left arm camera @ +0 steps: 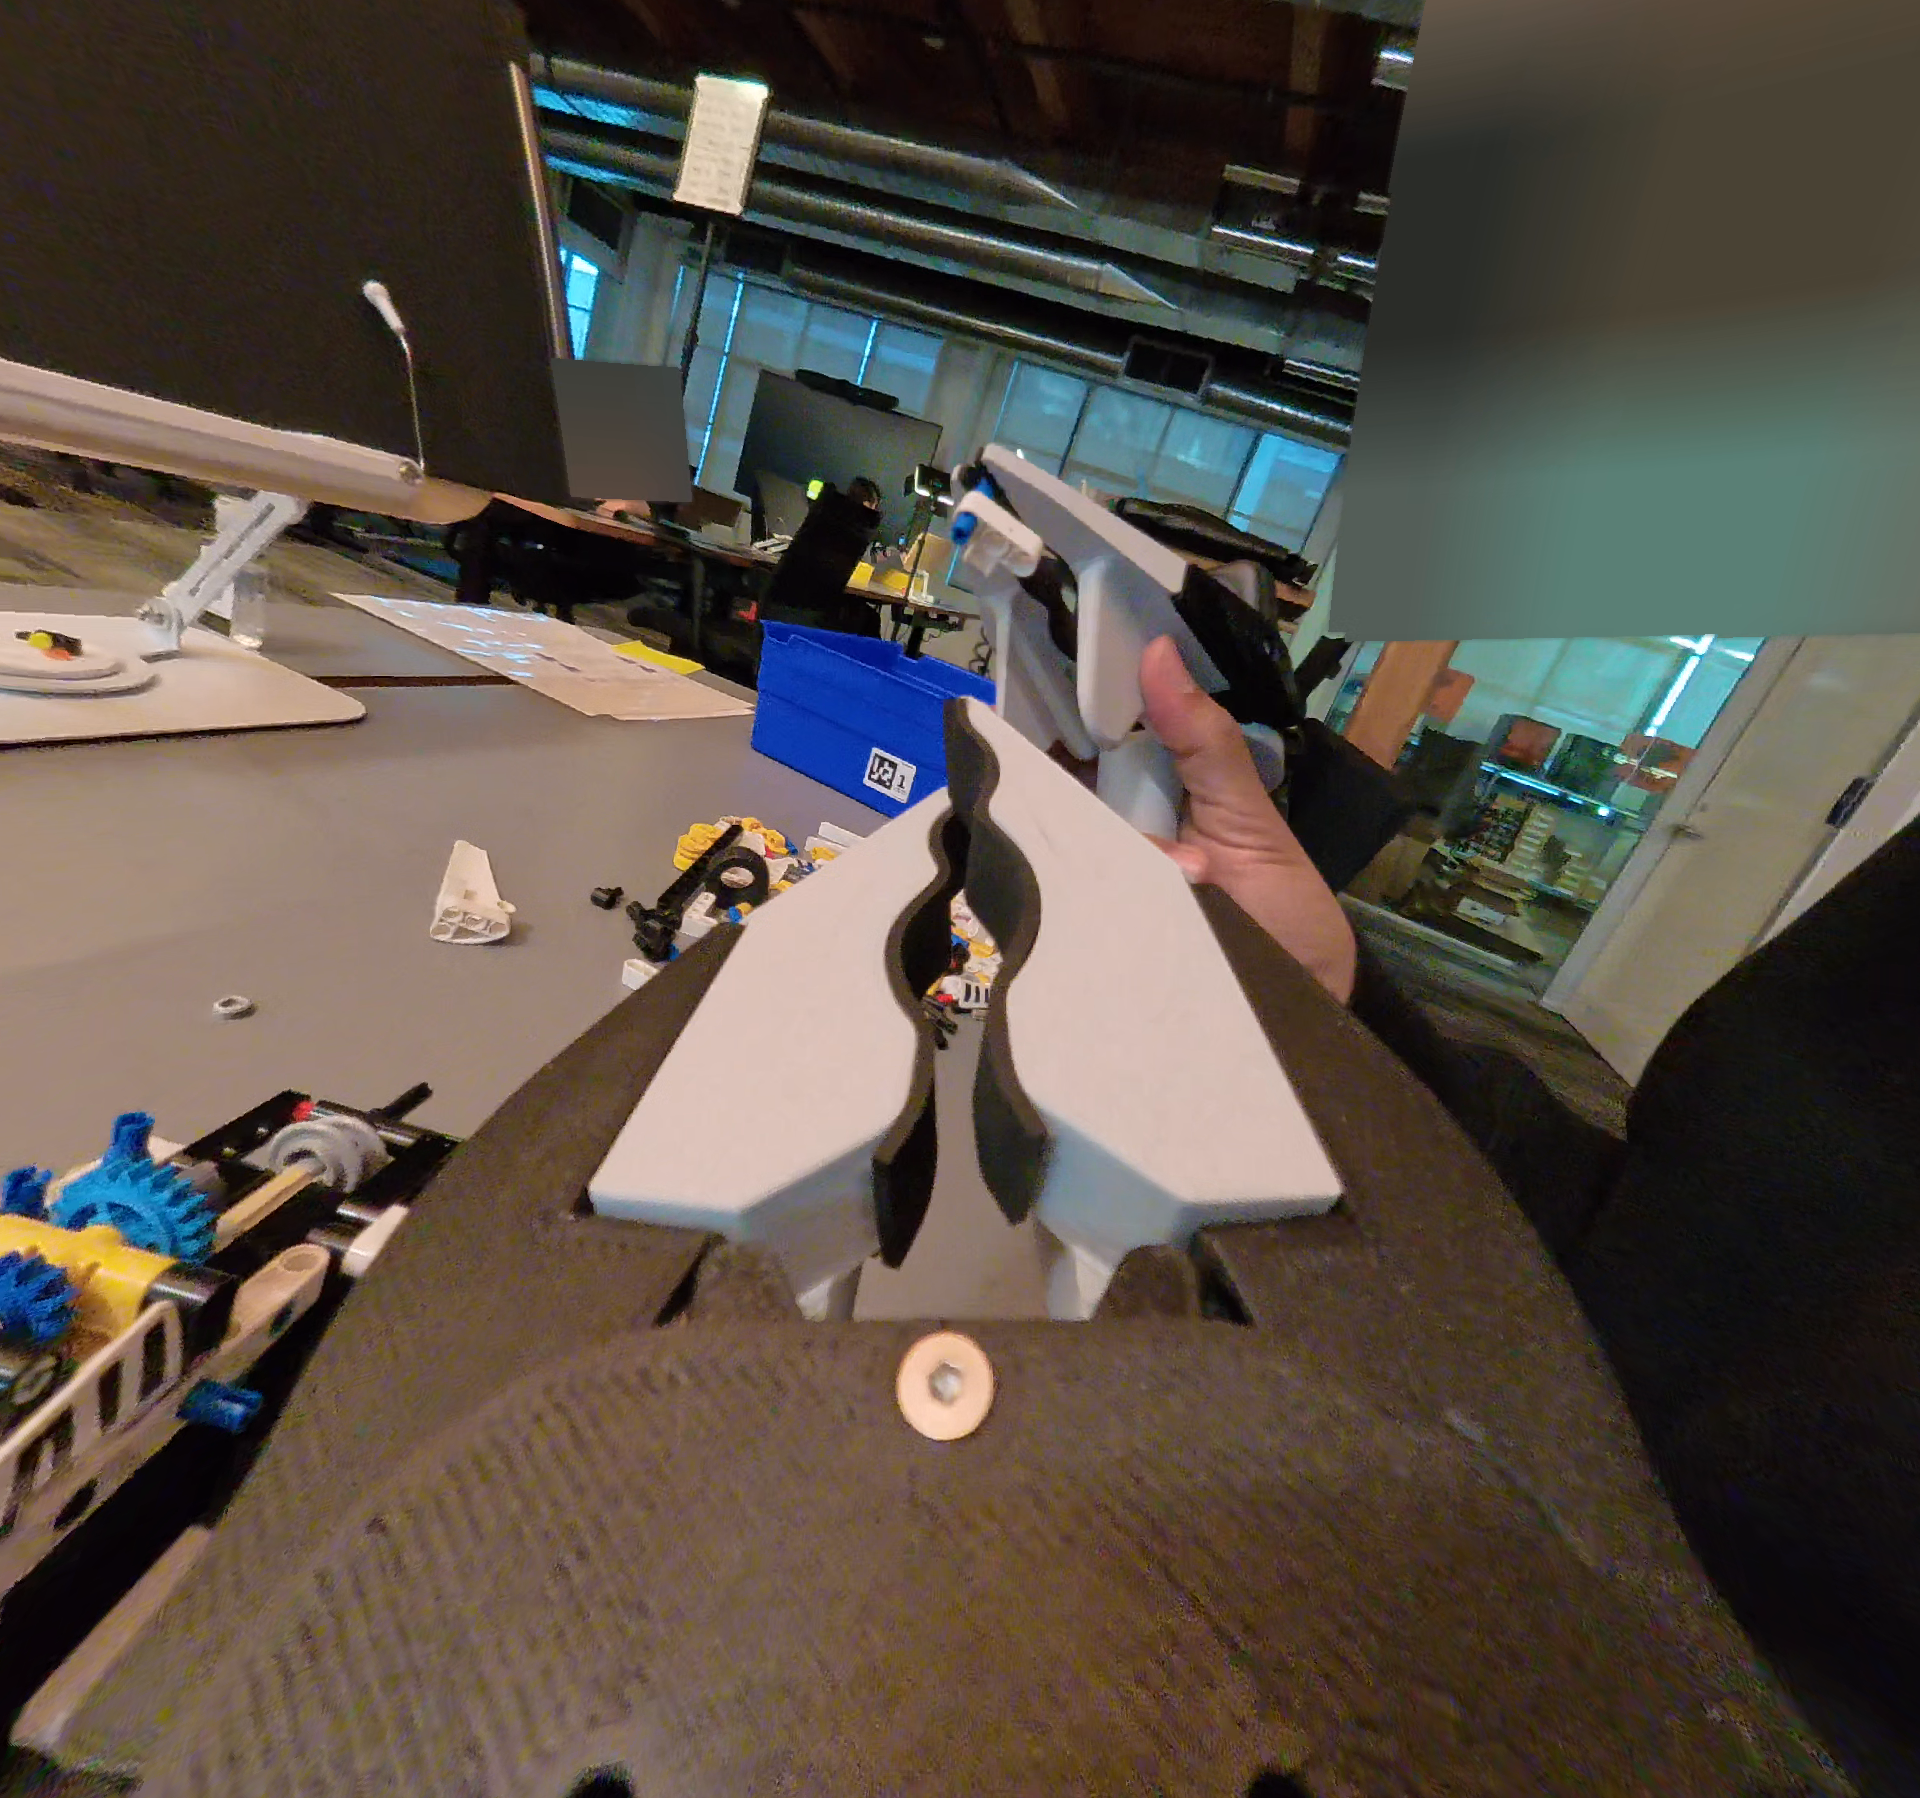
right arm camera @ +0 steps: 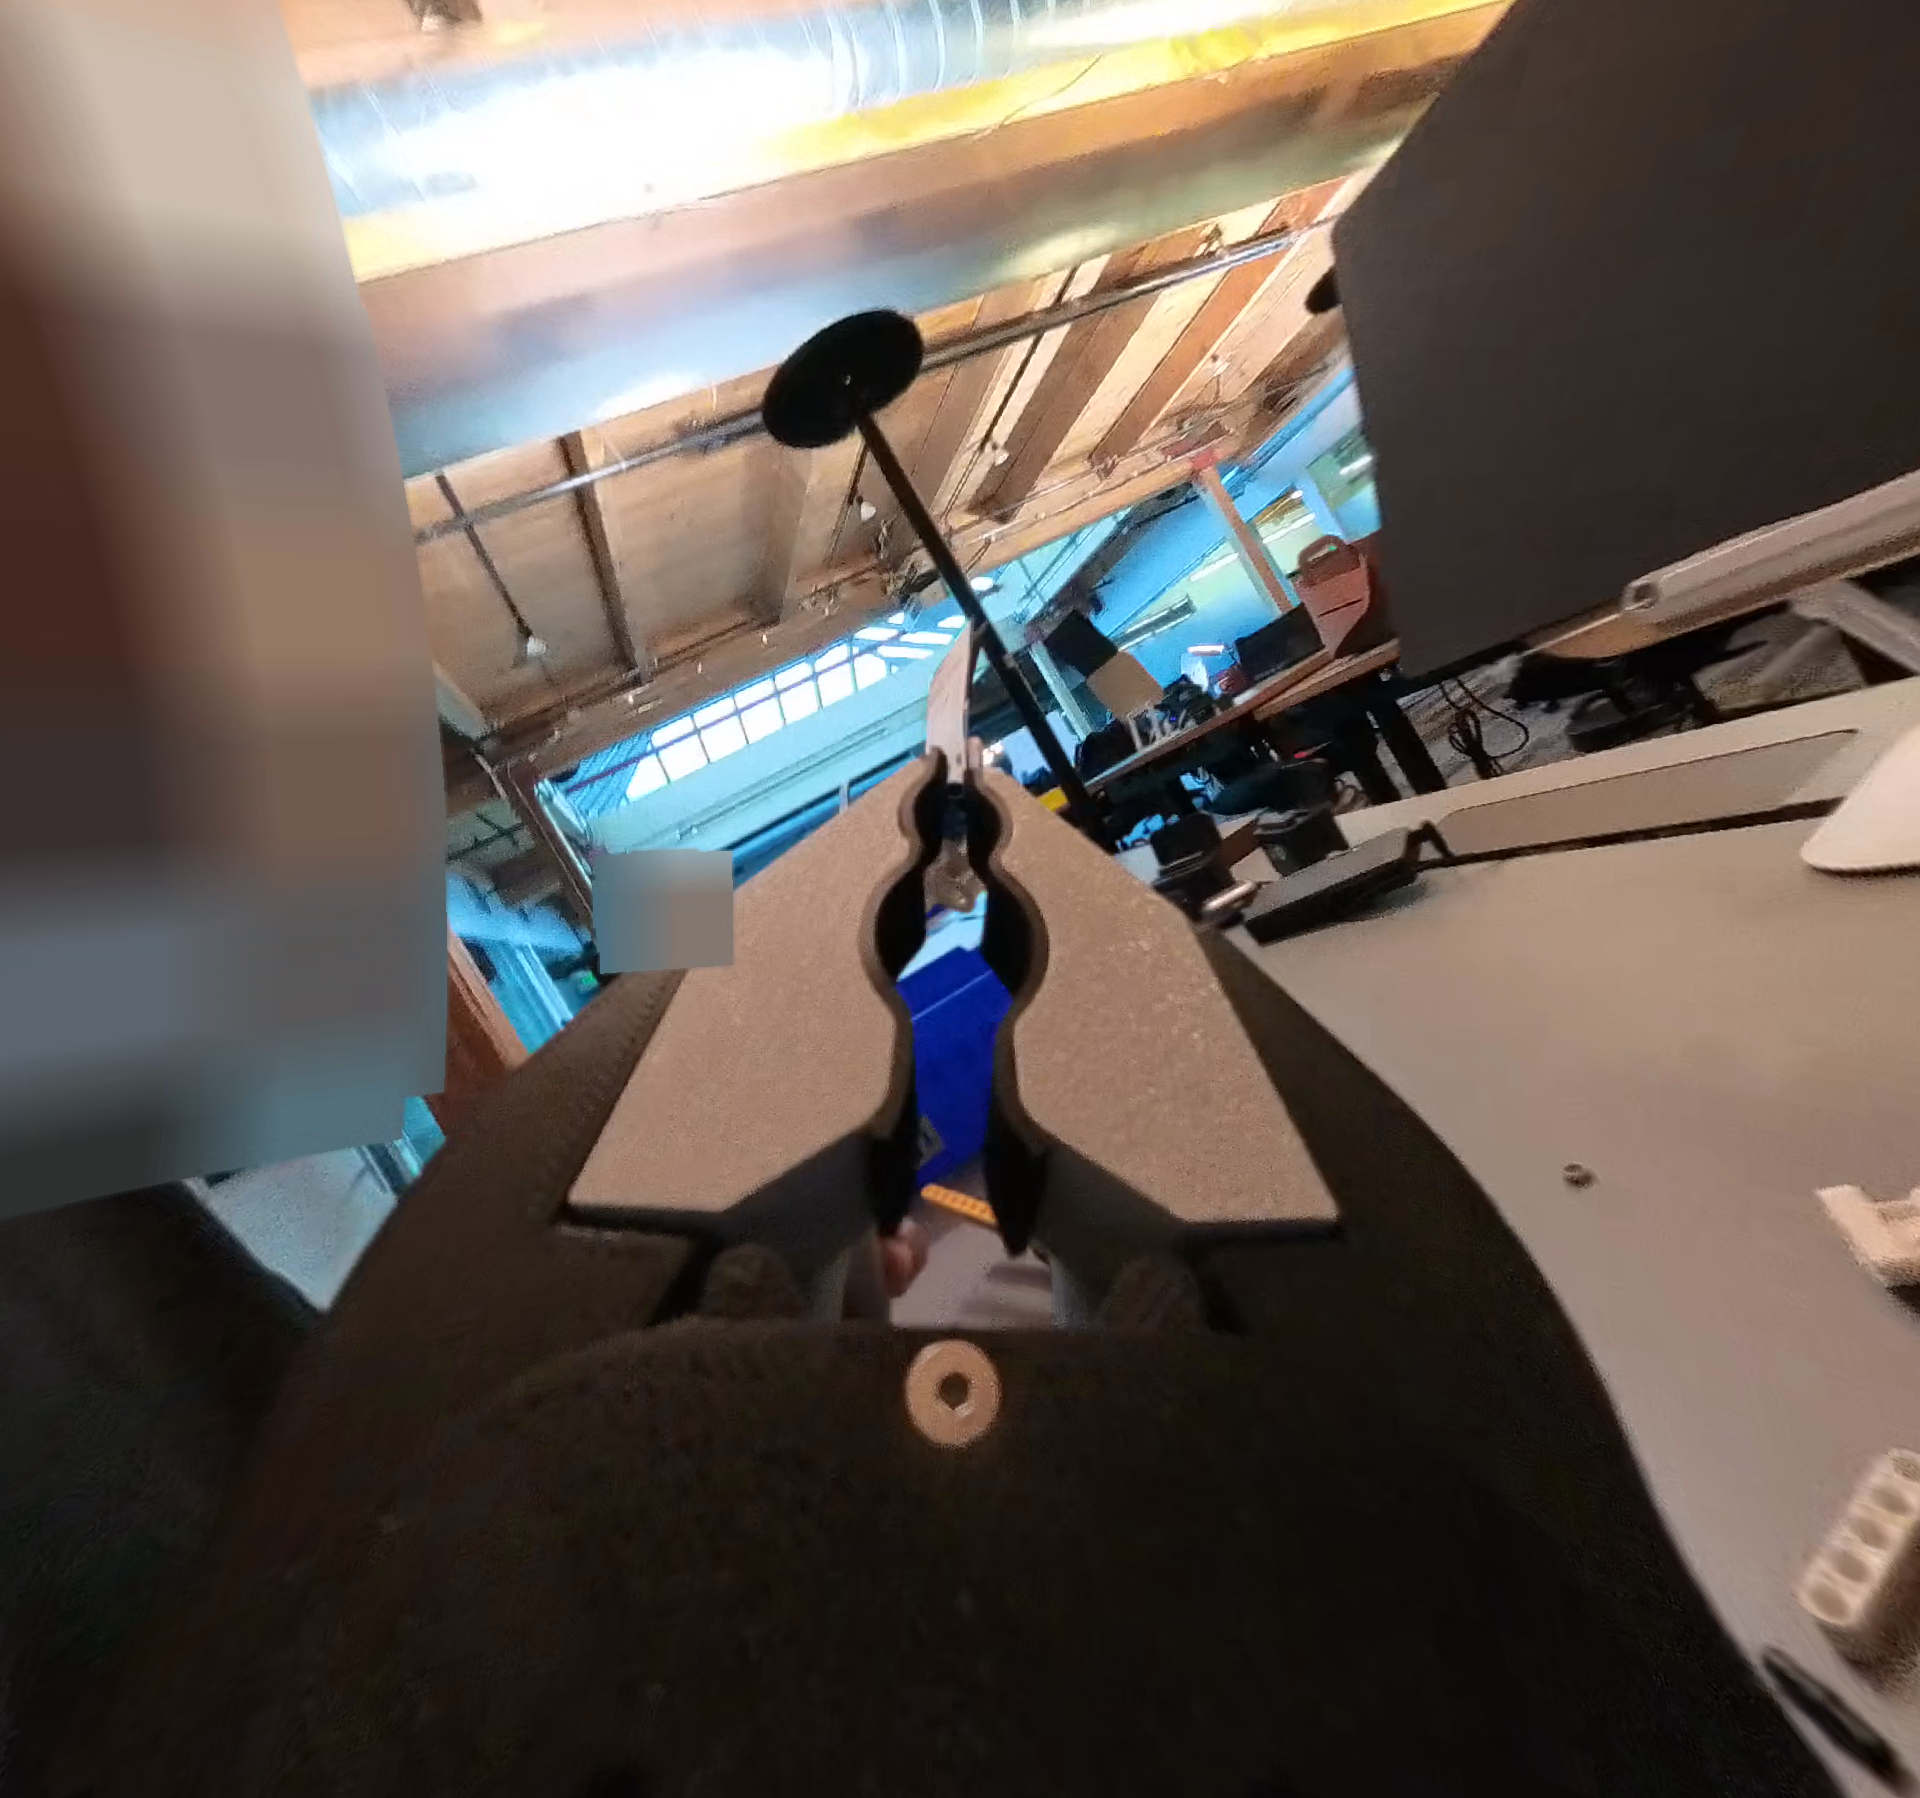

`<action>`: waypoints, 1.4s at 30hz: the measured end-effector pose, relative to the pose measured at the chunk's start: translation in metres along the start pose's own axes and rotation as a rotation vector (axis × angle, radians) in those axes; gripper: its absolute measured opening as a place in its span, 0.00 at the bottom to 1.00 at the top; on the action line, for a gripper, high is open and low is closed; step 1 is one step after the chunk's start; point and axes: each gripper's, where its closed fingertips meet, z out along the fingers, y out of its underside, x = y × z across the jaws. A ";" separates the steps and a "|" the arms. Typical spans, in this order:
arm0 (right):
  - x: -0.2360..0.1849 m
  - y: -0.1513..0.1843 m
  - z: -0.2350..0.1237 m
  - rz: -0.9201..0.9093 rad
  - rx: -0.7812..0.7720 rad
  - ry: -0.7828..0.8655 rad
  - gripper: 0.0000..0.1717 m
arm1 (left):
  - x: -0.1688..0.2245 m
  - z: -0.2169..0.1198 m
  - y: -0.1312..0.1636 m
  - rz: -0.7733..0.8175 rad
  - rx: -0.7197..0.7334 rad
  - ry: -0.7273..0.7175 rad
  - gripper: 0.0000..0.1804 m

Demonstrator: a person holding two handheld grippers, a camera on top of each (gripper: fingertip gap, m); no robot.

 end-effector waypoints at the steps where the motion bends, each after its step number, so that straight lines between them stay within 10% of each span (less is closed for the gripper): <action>1: -0.003 0.005 0.002 -0.013 -0.011 0.003 0.01 | 0.000 0.000 0.000 -0.002 -0.004 0.009 0.00; 9: -0.010 0.050 0.019 0.036 -0.054 -0.068 0.01 | 0.009 0.004 -0.010 -0.218 0.009 0.123 0.00; 16: -0.026 0.070 0.032 -0.180 -0.079 -0.040 0.01 | -0.006 -0.003 -0.019 -0.195 0.028 0.053 0.00; 42: -0.024 0.076 0.035 -0.050 -0.027 -0.079 0.01 | -0.004 -0.002 -0.013 -0.085 0.026 0.026 0.00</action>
